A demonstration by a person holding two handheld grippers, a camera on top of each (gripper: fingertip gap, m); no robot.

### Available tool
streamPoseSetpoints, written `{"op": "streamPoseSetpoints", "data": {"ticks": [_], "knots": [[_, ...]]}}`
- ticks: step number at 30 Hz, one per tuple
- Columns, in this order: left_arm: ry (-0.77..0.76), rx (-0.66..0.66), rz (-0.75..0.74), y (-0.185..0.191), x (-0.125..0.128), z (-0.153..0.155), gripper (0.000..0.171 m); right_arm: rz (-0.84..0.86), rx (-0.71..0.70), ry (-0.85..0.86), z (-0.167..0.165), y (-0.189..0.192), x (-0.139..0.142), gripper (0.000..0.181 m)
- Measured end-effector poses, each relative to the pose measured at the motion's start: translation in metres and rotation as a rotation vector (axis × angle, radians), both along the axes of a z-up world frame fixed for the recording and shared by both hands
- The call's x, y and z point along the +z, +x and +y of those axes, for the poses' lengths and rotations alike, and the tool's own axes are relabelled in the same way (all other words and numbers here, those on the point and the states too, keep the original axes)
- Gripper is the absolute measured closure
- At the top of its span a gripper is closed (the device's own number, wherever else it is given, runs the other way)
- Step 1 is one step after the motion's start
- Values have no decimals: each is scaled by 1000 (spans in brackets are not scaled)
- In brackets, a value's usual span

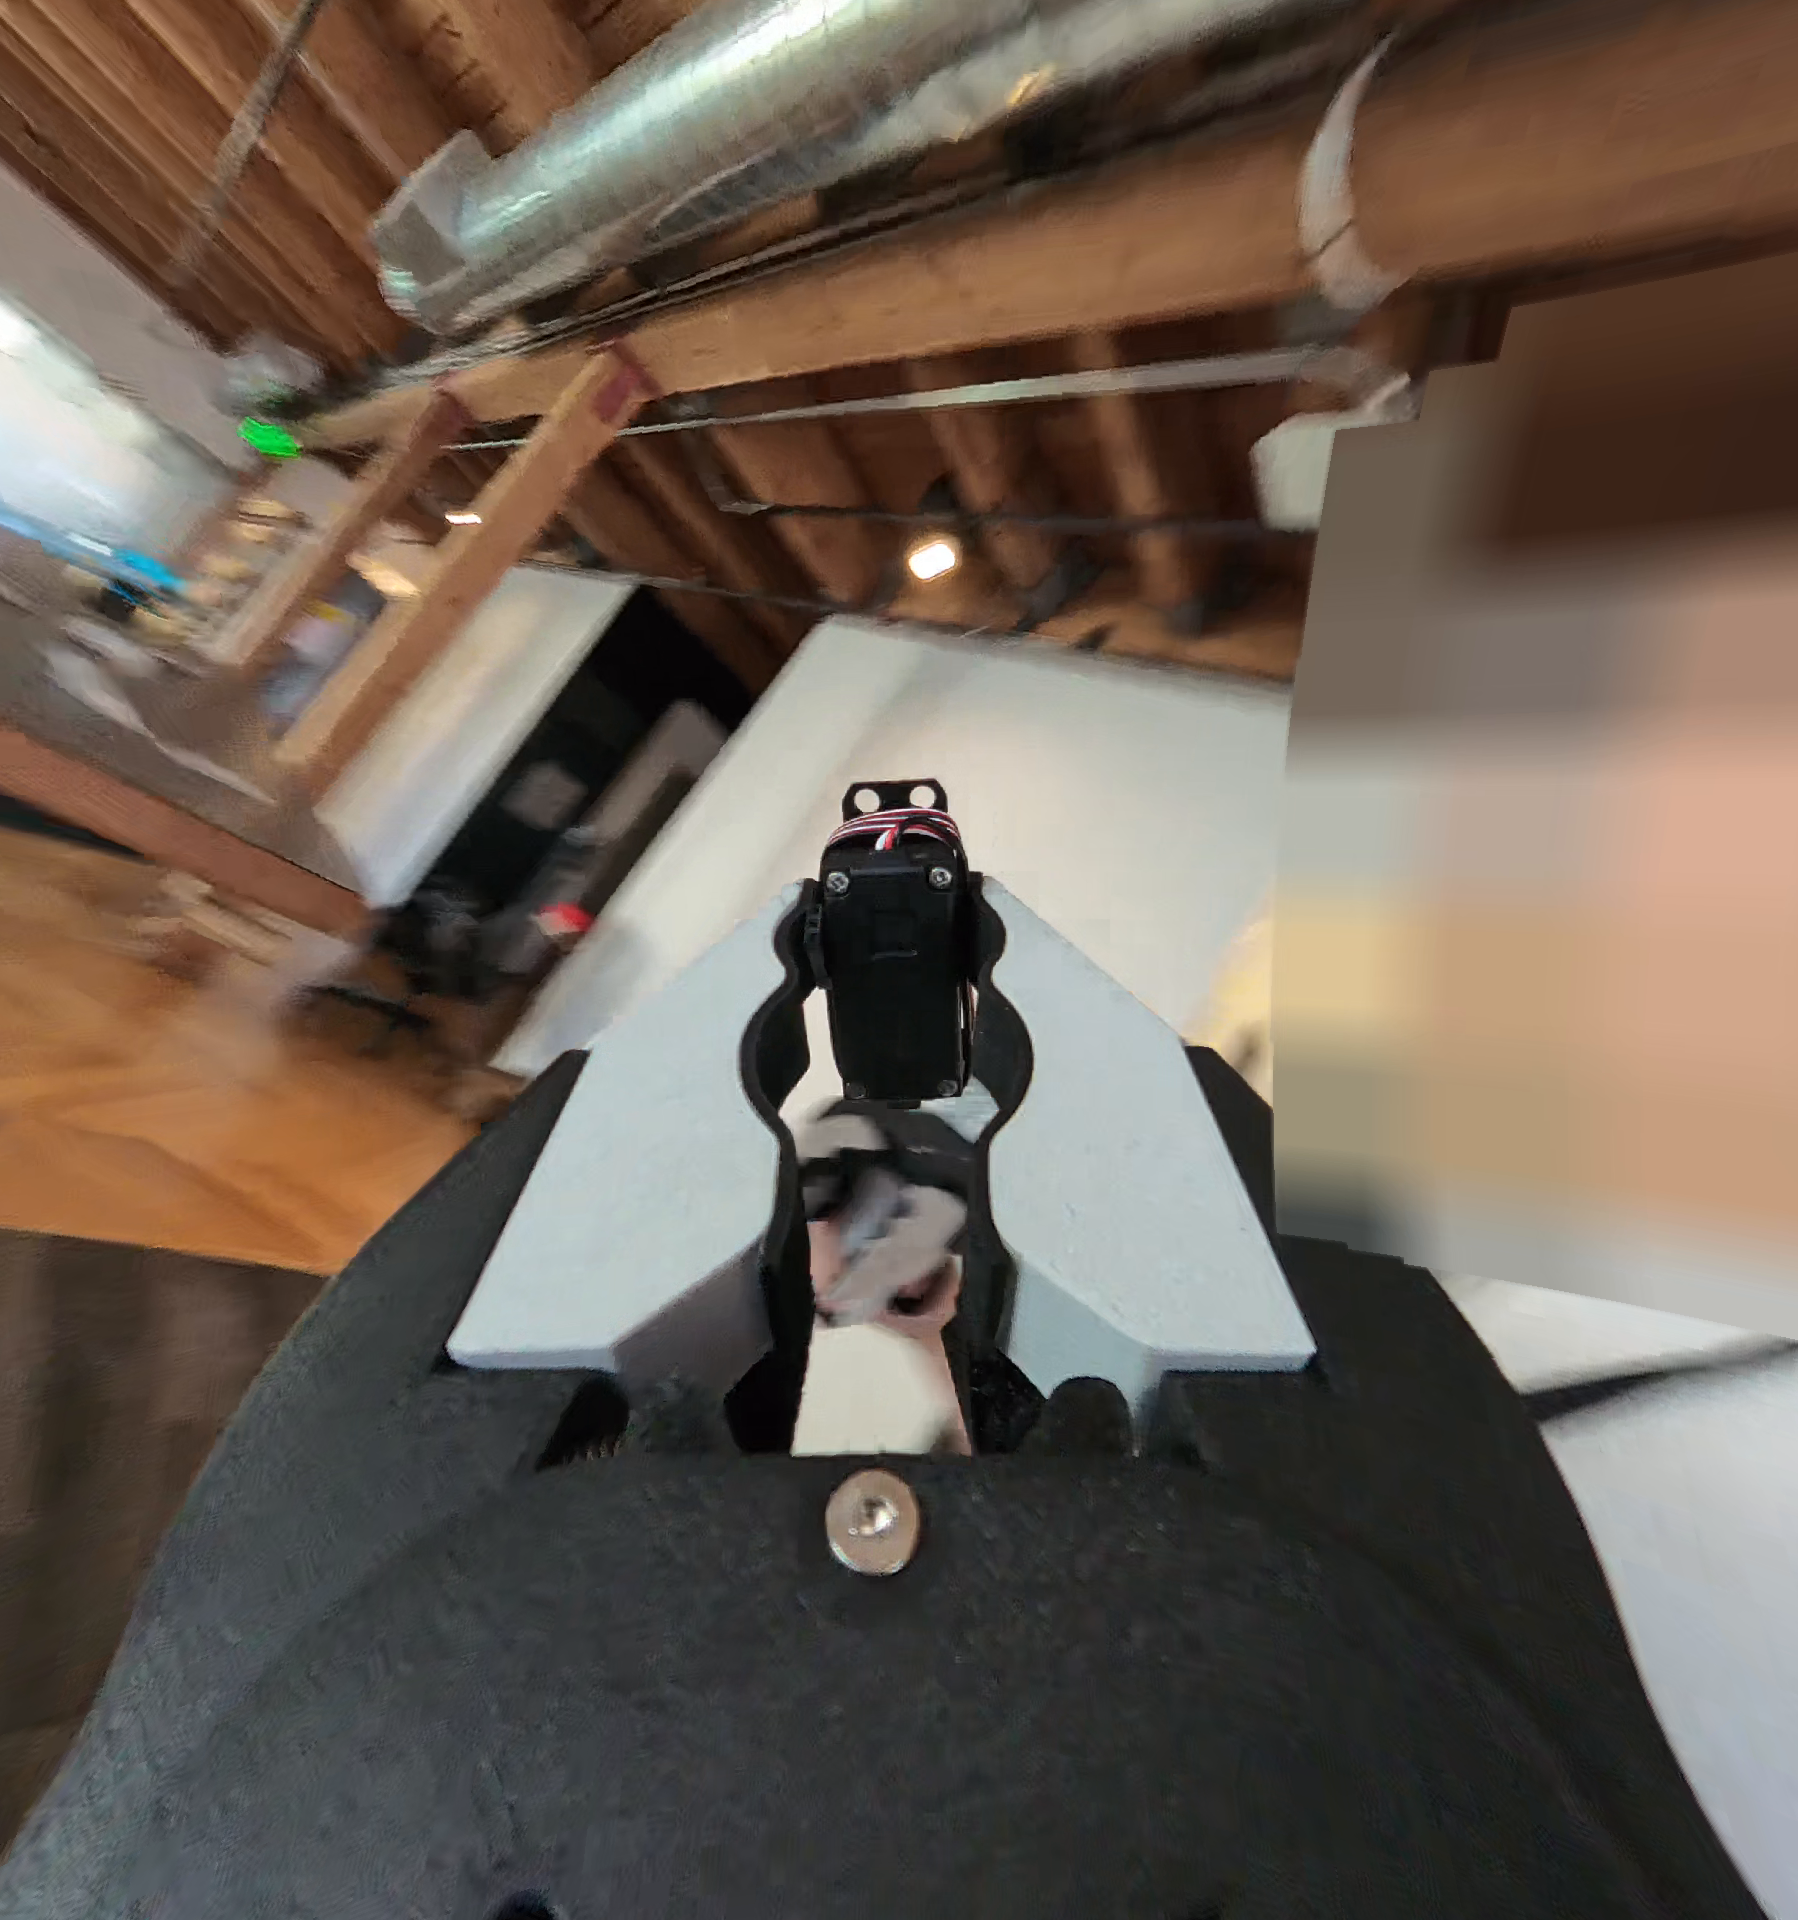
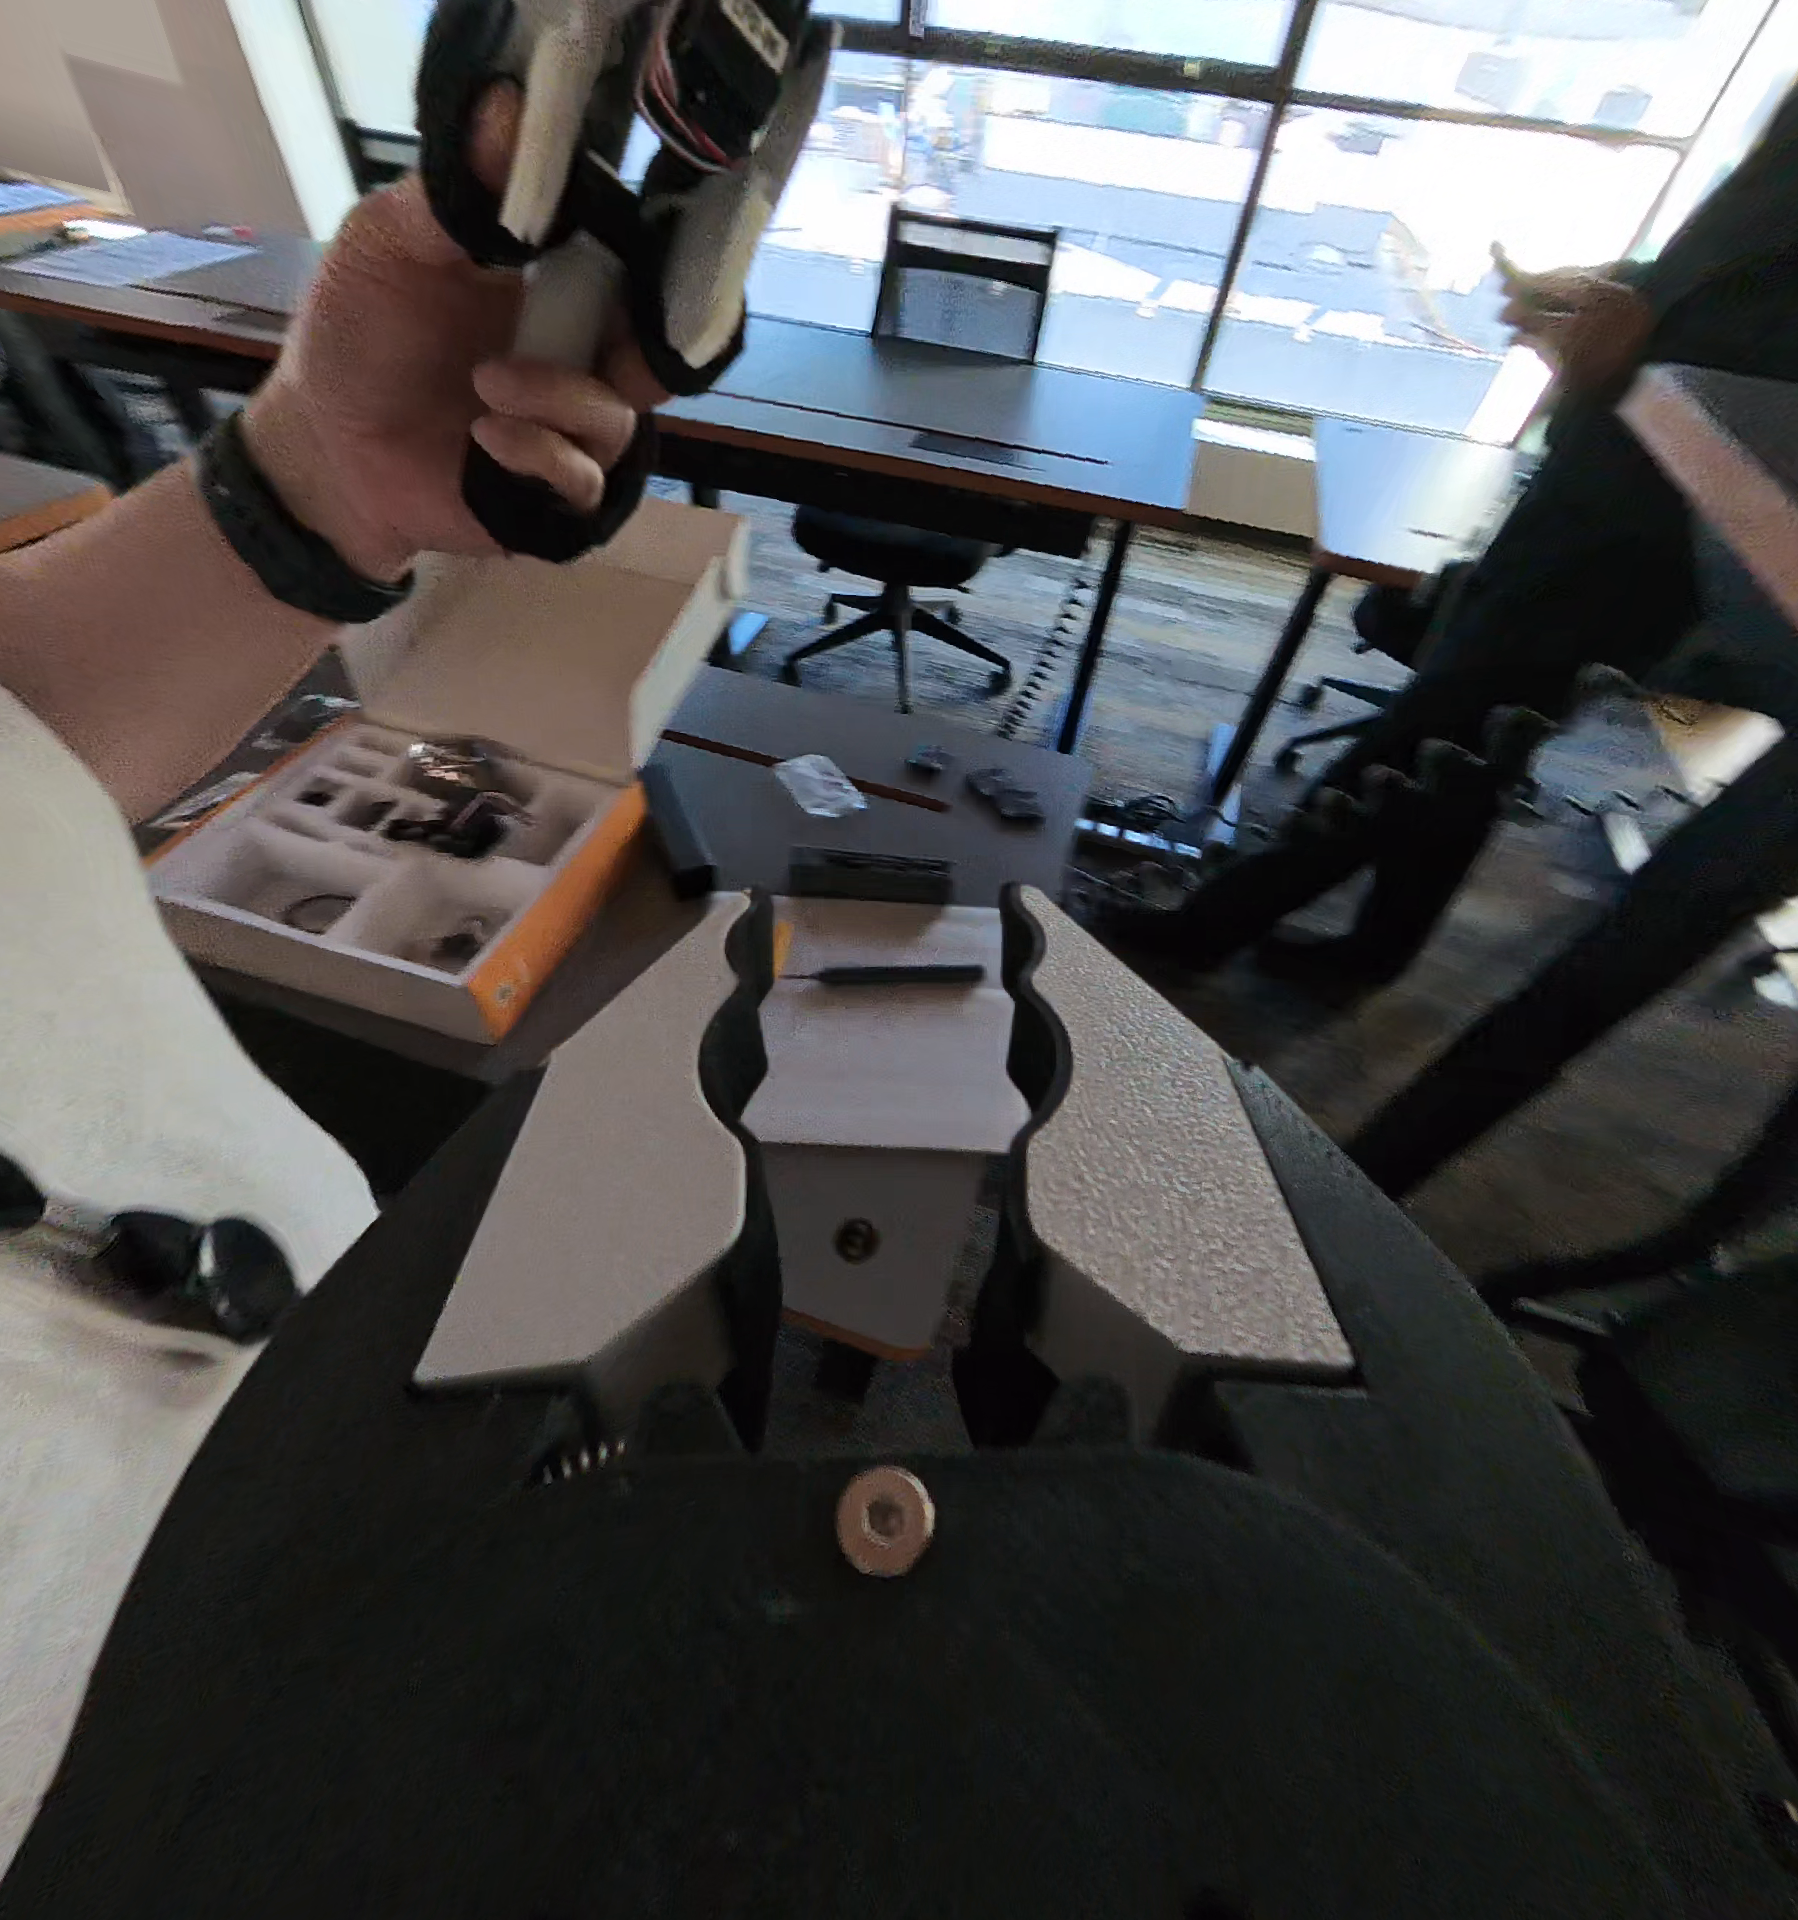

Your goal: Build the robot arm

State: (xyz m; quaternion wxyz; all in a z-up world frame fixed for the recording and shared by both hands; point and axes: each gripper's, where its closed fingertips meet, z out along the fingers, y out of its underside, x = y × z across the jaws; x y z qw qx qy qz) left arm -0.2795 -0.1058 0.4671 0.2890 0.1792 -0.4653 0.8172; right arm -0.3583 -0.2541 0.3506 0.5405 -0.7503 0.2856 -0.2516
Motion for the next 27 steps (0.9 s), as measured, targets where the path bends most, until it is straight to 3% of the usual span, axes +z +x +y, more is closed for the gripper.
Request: {"op": "streamPoseSetpoints", "data": {"ticks": [3,8,12,19,24,27], "knots": [[45,38,-31,47,20,-80,146,10,-87,39,-88,39,17,140],[144,80,-64,120,9,-194,147,-43,-189,22,-204,113,24,140],[62,0,-61,164,25,-274,147,-89,-273,35,-289,137,35,143],[140,20,-101,239,69,-414,146,-81,-451,-61,-504,174,48,143],[228,154,-103,275,83,-513,147,-104,-419,-89,-655,217,48,142],[224,247,-18,290,90,-561,147,-93,-323,-51,-722,260,58,142]]}}
